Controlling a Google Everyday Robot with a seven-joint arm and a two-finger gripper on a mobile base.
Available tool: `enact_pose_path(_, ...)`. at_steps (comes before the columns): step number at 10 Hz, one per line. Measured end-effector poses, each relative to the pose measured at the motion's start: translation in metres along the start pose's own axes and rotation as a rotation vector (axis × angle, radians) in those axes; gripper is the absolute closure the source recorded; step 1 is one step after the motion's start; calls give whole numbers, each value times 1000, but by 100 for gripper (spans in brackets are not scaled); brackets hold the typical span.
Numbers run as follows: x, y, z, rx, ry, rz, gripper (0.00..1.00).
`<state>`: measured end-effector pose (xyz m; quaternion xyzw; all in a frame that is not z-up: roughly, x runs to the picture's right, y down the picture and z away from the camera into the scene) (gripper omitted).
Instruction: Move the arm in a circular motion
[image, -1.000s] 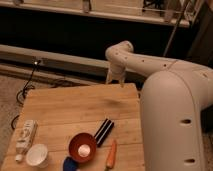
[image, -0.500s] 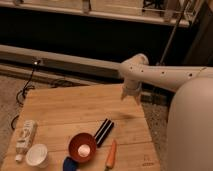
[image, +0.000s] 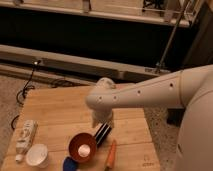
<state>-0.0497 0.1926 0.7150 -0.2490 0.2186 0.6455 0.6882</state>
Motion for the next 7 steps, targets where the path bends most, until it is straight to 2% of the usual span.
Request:
enact_pose_path(1, 16, 43, 2, -39, 16, -82, 35)
enact_pose_path(3, 18, 101, 0, -95, 23, -181, 35)
enact_pose_path(4, 5, 123, -5, -120, 8, -215, 35)
enact_pose_path(5, -19, 139, -11, -140, -17, -236, 35)
enact_pose_path(6, -48, 144, -19, -159, -41, -239, 35)
enact_pose_path(7, -82, 138, -27, -172, -72, -225, 35)
